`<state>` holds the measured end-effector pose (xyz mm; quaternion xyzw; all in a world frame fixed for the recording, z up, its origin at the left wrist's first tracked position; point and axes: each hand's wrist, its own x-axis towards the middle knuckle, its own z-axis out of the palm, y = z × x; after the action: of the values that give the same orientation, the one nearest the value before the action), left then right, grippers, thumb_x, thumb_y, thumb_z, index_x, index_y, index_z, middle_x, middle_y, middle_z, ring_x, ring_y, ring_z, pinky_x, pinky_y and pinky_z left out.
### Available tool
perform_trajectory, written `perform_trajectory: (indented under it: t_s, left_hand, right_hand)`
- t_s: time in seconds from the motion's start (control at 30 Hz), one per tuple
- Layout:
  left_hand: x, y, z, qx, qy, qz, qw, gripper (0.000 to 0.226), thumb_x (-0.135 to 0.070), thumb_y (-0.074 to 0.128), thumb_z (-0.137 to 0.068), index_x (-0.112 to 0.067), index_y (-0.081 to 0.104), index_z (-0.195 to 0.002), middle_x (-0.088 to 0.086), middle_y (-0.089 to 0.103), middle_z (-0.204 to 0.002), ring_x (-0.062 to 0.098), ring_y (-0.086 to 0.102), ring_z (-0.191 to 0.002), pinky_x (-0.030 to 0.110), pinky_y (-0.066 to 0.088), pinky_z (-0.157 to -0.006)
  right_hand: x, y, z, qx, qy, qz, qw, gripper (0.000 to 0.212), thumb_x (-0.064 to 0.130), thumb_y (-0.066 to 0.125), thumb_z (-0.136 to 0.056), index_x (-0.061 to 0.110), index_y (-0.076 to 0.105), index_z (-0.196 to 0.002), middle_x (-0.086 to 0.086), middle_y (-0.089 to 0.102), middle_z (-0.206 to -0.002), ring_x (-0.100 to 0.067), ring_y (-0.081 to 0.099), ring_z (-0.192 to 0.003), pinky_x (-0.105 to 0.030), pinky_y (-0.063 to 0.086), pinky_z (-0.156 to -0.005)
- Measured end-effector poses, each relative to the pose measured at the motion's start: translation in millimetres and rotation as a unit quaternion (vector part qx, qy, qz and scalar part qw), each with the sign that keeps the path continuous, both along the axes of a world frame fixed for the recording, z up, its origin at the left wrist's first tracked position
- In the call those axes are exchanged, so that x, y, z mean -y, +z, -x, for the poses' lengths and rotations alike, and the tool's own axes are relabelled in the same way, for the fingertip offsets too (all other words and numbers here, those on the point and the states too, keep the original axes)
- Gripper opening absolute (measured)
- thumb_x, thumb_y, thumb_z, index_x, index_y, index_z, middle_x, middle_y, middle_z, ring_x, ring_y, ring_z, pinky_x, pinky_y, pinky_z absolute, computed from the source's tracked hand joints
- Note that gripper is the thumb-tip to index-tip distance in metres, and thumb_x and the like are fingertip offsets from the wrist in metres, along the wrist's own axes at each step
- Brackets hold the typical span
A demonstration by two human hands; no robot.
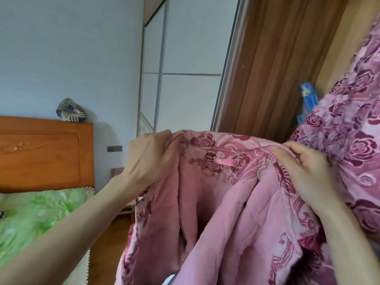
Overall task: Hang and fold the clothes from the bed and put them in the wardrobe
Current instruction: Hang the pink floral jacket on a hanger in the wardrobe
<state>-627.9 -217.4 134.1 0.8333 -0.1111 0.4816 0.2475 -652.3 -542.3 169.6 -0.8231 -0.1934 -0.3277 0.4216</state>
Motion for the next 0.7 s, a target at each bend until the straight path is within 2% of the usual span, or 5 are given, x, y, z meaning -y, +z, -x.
perform_trajectory:
  t_s: [0.2, 0.37, 0.5, 0.6, 0.7]
  left_hand:
    - [20.6, 19.9, -77.9, -0.007, -0.058, 0.007, 0.998, 0.053, -0.047, 0.051, -0.102, -0.019, 0.03, -0.063, -0.002, 0.037, -0.048, 0.013, 0.039, -0.048, 0.036, 0.032, -0.052]
    - [38.9, 42.9, -127.3, -0.02, -0.139, 0.055, 0.989, 0.057, -0.041, 0.062, -0.102, -0.017, 0.029, -0.061, -0.005, 0.035, -0.051, 0.014, 0.03, -0.052, 0.036, 0.027, -0.053]
    - [44.7, 50.5, -150.4, 0.001, -0.211, 0.066, 0.975, 0.055, -0.043, 0.061, -0.1, -0.016, 0.032, -0.06, -0.006, 0.033, -0.052, 0.011, 0.029, -0.054, 0.035, 0.027, -0.054]
    - [43.1, 47.6, -162.8, 0.001, -0.26, 0.083, 0.962, 0.056, -0.043, 0.061, -0.099, -0.013, 0.035, -0.061, -0.006, 0.03, -0.052, 0.014, 0.03, -0.054, 0.037, 0.028, -0.054]
    - [42.2, 46.0, -172.4, 0.007, -0.301, 0.097, 0.949, 0.056, -0.04, 0.063, -0.1, -0.012, 0.035, -0.06, -0.005, 0.03, -0.053, 0.015, 0.029, -0.054, 0.036, 0.026, -0.054]
  right_hand:
    - [16.7, -0.8, -47.3, -0.024, -0.036, -0.043, 0.998, 0.04, 0.037, 0.065, -0.099, -0.002, 0.066, -0.091, -0.028, 0.066, -0.092, -0.012, 0.056, -0.077, -0.033, 0.044, -0.073]
    - [22.0, 2.3, -73.3, -0.016, -0.076, -0.109, 0.991, 0.035, 0.04, 0.069, -0.097, 0.005, 0.07, -0.099, -0.021, 0.072, -0.096, -0.013, 0.061, -0.079, -0.038, 0.05, -0.082]
    - [17.9, 6.8, -79.9, 0.004, -0.106, -0.119, 0.987, 0.053, 0.053, 0.067, -0.089, 0.0, 0.067, -0.096, -0.029, 0.067, -0.093, -0.016, 0.056, -0.077, -0.043, 0.049, -0.077]
    - [9.2, 13.3, -77.2, 0.009, -0.134, -0.119, 0.984, 0.054, 0.056, 0.066, -0.085, 0.002, 0.068, -0.092, -0.03, 0.064, -0.087, -0.016, 0.053, -0.074, -0.047, 0.049, -0.073]
    - [-0.2, 18.8, -70.9, 0.007, -0.167, -0.106, 0.98, 0.052, 0.053, 0.067, -0.088, 0.002, 0.068, -0.094, -0.031, 0.065, -0.09, -0.017, 0.054, -0.074, -0.057, 0.052, -0.076]
